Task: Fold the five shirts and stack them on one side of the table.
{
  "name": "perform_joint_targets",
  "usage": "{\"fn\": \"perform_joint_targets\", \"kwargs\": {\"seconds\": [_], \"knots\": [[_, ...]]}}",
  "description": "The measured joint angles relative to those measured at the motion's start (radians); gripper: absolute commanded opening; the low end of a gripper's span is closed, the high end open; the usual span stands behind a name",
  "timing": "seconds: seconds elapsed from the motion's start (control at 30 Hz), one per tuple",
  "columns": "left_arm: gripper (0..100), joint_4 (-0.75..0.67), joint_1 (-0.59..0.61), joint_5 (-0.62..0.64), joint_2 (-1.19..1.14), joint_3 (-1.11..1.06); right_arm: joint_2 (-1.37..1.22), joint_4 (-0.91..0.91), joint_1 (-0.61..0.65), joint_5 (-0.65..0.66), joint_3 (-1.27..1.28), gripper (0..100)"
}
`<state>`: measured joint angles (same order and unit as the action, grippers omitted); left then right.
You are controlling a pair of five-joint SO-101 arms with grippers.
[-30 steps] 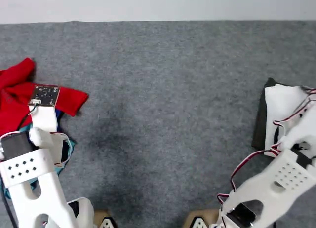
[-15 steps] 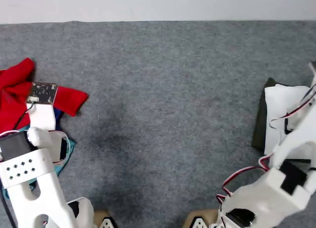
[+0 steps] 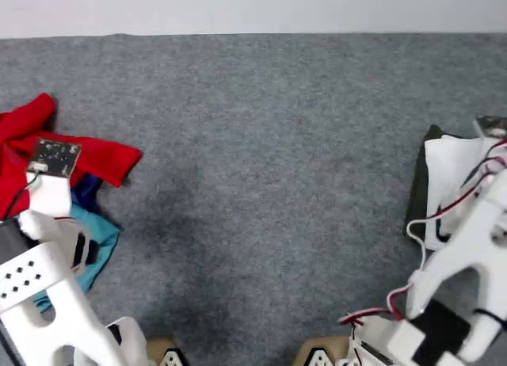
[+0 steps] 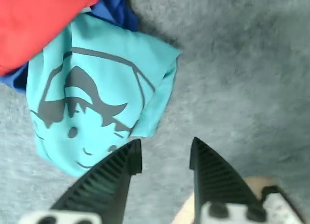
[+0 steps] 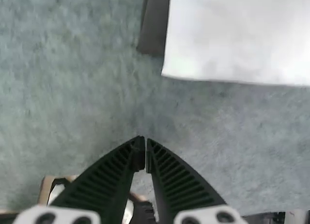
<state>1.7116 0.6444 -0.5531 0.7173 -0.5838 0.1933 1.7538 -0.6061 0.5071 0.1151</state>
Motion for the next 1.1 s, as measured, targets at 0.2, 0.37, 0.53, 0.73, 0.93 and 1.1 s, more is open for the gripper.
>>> {"fn": "perform_joint_targets", "kwargs": {"seconds": [0.2, 0.37, 0.53, 0.73, 0.93, 1.1], "knots": [[18, -0.097, 0.084, -0.107, -0.233, 0.0, 0.084, 0.0, 0.003, -0.089, 0.155, 0.9], [19, -0.12, 0.097, -0.155, -0.45, 0.133, 0.144, 0.0, 0.003, -0.144, 0.233, 0.9], [21, -0.163, 0.1, -0.193, -0.615, 0.206, 0.206, 0.0, 0.003, -0.176, 0.316, 0.9], [21, -0.264, 0.091, -0.199, -0.809, 0.213, 0.275, 0.0, 0.003, -0.176, 0.423, 0.9], [0, -0.371, 0.078, -0.14, -0.964, 0.241, 0.351, 0.0, 0.003, -0.176, 0.466, 0.9], [0, -0.288, 0.048, -0.123, -0.97, 0.304, 0.419, 0.002, 0.003, -0.176, 0.466, 0.9]]}}
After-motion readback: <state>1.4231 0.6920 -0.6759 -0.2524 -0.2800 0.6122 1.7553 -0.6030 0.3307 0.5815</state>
